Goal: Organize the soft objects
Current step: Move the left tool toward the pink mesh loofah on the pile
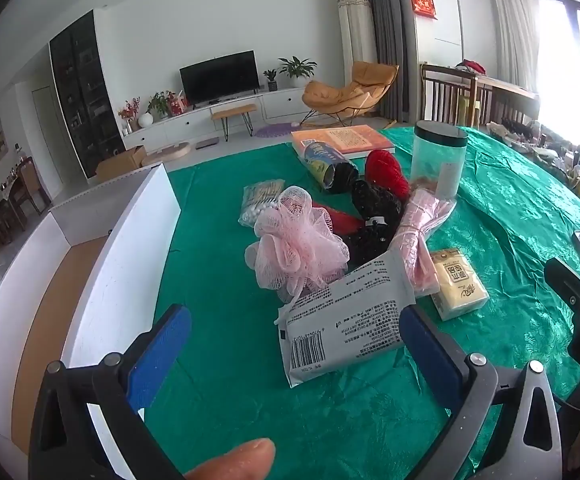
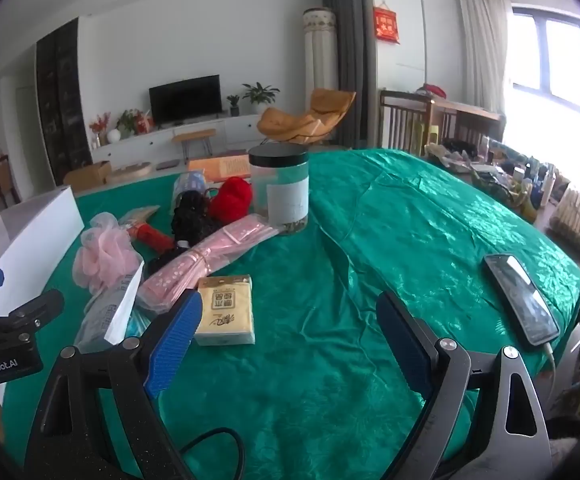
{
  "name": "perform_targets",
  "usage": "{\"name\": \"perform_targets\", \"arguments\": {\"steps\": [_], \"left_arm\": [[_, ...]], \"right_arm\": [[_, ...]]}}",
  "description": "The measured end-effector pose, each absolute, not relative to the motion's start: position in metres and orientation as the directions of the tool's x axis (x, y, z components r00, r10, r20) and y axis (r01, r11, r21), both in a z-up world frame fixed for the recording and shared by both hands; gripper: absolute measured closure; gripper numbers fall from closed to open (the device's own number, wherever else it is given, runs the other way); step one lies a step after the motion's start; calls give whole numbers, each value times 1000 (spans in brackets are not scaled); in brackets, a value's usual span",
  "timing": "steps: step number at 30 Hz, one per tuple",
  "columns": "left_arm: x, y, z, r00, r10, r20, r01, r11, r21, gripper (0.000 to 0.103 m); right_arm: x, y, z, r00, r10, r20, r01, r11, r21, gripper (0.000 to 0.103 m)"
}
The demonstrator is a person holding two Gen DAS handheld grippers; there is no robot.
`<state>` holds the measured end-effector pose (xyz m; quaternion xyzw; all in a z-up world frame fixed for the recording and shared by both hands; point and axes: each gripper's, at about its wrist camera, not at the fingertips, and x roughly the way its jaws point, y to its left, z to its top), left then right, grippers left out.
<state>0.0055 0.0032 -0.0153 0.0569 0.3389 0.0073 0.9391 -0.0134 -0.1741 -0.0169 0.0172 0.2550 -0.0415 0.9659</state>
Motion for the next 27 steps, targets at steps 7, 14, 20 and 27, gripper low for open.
{"name": "perform_targets", "arguments": {"steps": [7, 14, 20, 27], "left_arm": [[5, 1, -17, 772, 59, -633, 27, 992, 126, 0], [4, 1, -19, 769, 68, -635, 26, 990, 138, 0], [4, 2, -22, 764, 71, -641, 27, 990, 141, 0], [4, 2, -25, 762, 69, -644, 28, 990, 139, 0]], "right_arm": [[-12, -174, -18, 864, -69, -498, 85, 996, 10, 12], [-12, -174, -18, 864, -68, -499, 85, 996, 10, 12], [-12, -174, -18, 864, -68, -498, 85, 996, 10, 12], [-12, -174, -17, 864, -68, -499, 85, 996, 11, 12]]}}
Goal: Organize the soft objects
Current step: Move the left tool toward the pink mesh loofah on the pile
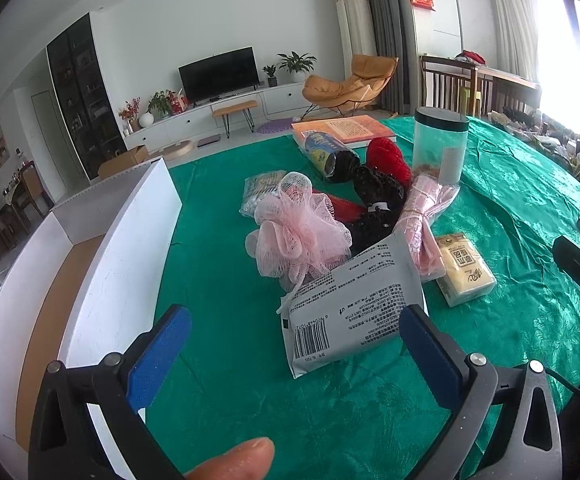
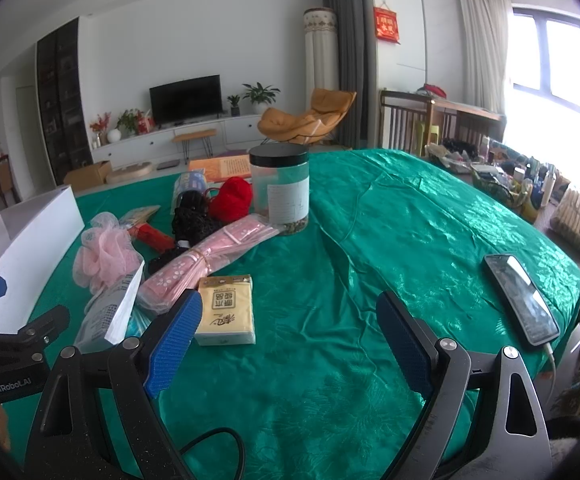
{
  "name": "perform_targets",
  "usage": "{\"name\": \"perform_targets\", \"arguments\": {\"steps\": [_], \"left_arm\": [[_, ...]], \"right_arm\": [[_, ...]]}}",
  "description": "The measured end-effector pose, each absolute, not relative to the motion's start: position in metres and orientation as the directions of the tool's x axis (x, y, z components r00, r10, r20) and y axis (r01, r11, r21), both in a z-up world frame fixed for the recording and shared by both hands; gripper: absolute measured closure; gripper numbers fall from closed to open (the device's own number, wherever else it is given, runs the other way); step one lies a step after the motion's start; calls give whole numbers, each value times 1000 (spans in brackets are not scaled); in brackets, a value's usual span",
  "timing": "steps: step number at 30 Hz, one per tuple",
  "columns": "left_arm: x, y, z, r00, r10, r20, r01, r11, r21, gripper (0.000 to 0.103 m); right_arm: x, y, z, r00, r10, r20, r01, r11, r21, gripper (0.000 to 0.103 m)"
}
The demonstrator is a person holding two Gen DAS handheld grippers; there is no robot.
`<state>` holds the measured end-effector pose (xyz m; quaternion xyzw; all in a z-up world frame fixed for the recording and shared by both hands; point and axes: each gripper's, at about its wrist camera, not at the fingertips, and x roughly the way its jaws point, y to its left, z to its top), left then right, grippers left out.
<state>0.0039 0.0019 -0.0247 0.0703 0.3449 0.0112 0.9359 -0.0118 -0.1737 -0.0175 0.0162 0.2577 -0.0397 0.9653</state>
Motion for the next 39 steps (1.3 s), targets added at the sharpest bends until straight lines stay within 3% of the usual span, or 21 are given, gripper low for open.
{"name": "perform_targets", "arguments": {"steps": [27, 39], "left_arm": [[6, -5, -47, 725, 50, -687, 65, 988, 140, 0], [22, 2, -92, 611, 43, -791, 76, 991, 112, 0]], "right_arm": [[-12, -174, -18, 864, -67, -500, 85, 996, 13, 12], [-11, -174, -18, 863, -65, -501, 85, 996, 16, 12]]}}
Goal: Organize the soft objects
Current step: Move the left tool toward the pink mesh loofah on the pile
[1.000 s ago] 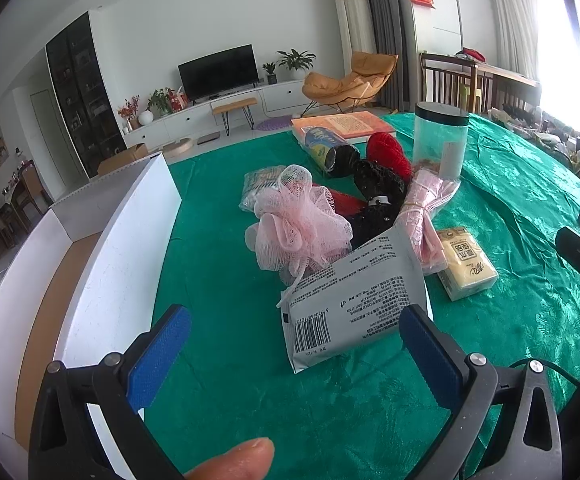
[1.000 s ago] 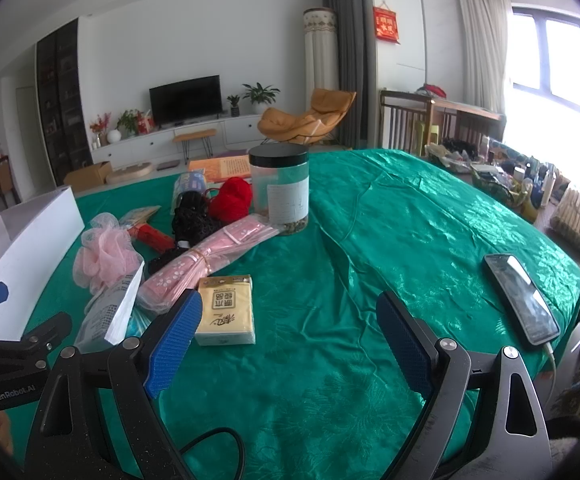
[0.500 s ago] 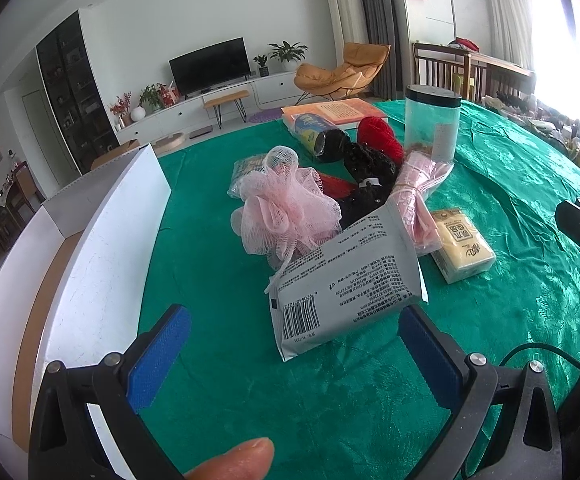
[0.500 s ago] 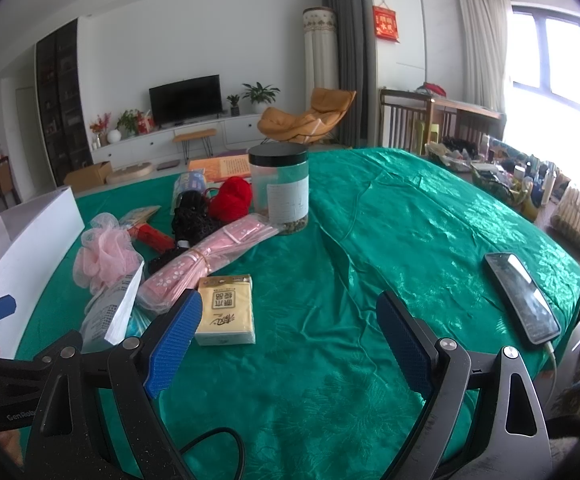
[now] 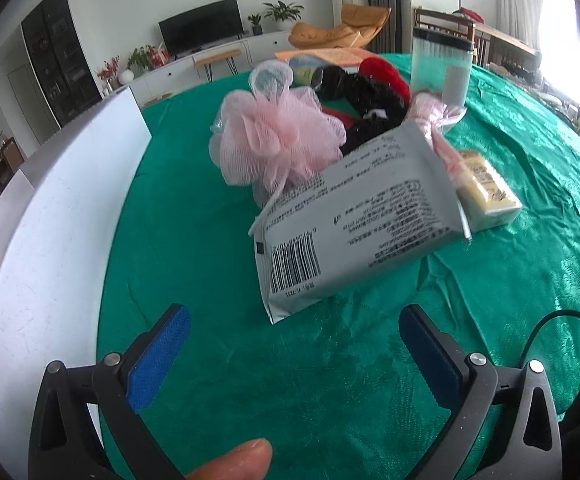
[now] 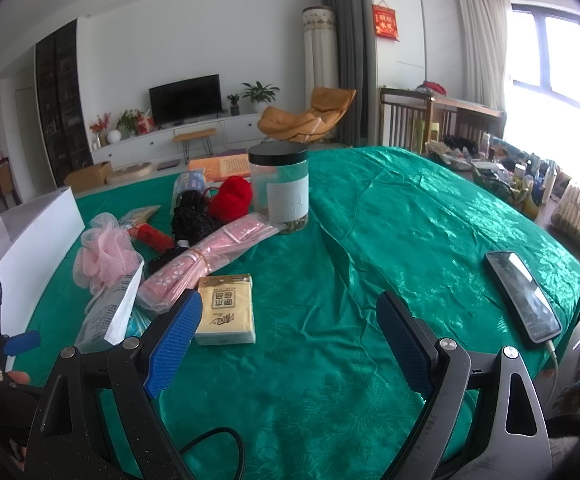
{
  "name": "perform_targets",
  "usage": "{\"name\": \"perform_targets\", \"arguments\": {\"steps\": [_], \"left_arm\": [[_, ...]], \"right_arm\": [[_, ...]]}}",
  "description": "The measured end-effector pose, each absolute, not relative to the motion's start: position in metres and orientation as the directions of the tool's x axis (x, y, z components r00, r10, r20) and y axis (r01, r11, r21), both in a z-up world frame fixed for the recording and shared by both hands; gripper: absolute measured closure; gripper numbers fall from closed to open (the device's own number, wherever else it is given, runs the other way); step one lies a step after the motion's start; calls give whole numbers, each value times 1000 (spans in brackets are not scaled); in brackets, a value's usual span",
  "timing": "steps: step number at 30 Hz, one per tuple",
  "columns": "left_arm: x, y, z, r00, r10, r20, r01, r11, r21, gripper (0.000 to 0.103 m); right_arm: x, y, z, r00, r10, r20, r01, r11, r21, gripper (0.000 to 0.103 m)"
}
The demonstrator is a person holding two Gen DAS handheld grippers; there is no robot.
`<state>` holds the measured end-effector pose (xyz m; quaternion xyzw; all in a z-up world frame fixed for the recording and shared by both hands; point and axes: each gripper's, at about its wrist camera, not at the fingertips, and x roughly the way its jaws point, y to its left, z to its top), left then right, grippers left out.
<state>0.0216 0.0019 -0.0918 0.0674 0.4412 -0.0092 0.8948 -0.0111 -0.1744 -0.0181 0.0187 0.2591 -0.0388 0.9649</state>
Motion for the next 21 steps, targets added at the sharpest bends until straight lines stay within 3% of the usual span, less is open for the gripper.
{"name": "perform_targets", "arguments": {"steps": [4, 11, 21], "left_arm": [[30, 5, -104, 579, 52, -814, 70, 991, 113, 0], [45, 25, -110, 548, -46, -835, 52, 998, -21, 0], [78, 41, -111, 580, -52, -813, 63, 998, -19, 0]], "right_arm": [[-10, -174, -18, 859, -59, -509, 81, 997, 21, 12], [-9, -175, -22, 854, -31, -520, 70, 996, 57, 12], [-4, -181, -24, 845, -8, -534, 71, 993, 99, 12]]}}
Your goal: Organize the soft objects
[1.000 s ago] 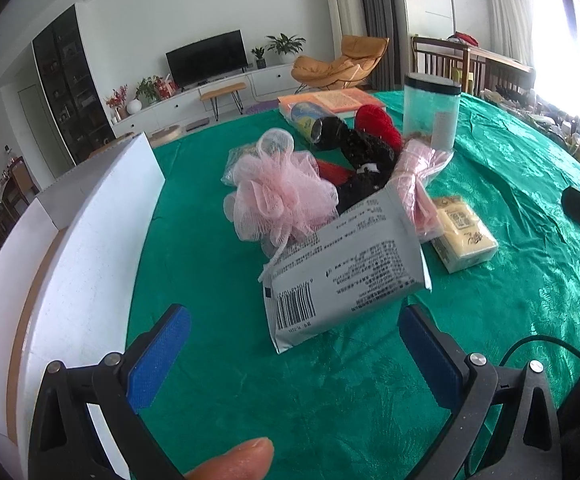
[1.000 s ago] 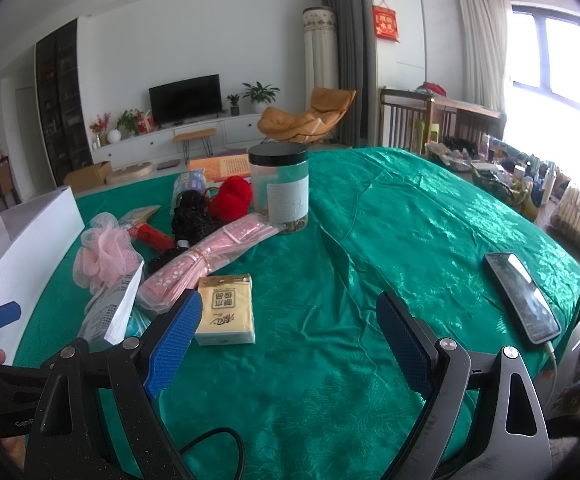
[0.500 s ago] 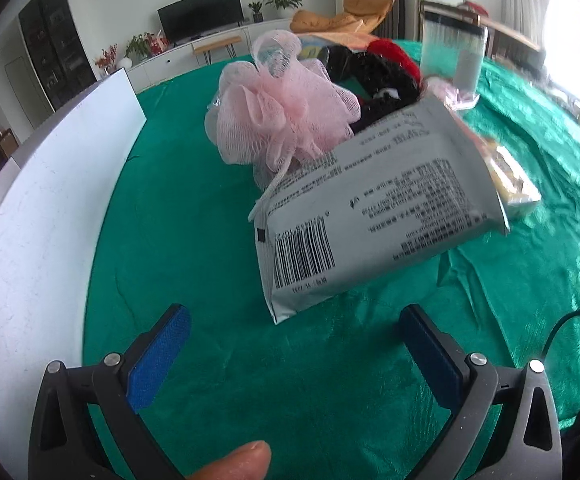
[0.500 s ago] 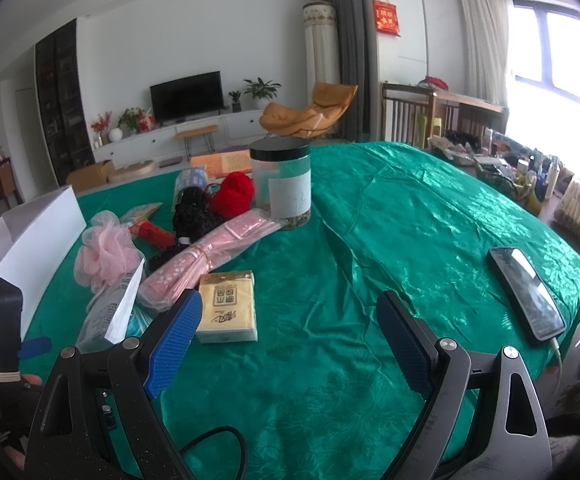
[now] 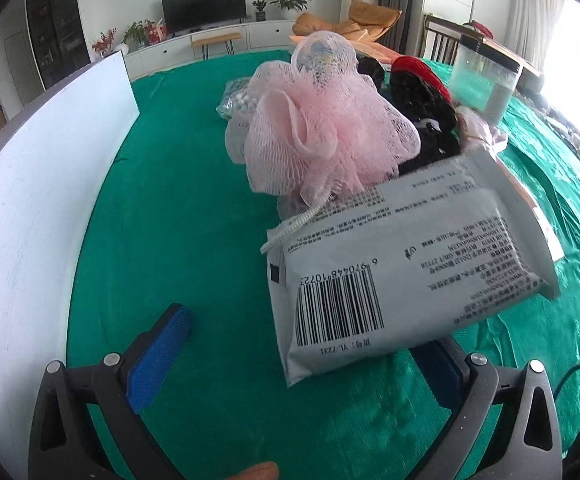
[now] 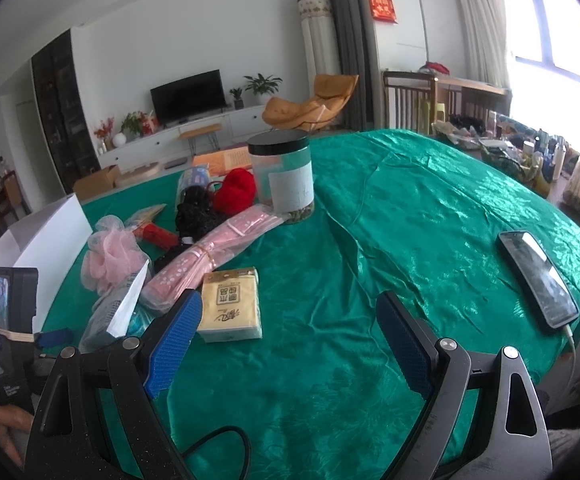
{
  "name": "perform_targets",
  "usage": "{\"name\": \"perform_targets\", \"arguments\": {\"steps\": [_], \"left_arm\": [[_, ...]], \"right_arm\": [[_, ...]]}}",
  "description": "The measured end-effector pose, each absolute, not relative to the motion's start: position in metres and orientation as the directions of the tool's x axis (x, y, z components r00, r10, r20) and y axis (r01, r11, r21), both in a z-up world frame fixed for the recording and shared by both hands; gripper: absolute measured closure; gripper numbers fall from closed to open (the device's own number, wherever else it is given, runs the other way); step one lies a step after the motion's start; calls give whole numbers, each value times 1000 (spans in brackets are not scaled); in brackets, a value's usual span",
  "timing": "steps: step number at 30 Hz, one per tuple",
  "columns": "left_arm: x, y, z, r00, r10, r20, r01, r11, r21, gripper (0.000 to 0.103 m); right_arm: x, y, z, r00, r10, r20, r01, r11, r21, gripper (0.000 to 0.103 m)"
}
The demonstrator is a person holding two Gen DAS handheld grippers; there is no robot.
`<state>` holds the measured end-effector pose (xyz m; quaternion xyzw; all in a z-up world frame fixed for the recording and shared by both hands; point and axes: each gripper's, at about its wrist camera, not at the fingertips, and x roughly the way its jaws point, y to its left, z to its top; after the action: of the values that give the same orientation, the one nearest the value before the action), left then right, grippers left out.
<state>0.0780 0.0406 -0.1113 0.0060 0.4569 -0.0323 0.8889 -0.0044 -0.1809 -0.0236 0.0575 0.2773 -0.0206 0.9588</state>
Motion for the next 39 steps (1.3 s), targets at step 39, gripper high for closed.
{"name": "perform_targets", "arguments": {"steps": [39], "left_arm": [[81, 42, -112, 583, -48, -811, 57, 998, -18, 0]], "right_arm": [[1, -197, -28, 824, 18, -567, 97, 980, 172, 12]]}}
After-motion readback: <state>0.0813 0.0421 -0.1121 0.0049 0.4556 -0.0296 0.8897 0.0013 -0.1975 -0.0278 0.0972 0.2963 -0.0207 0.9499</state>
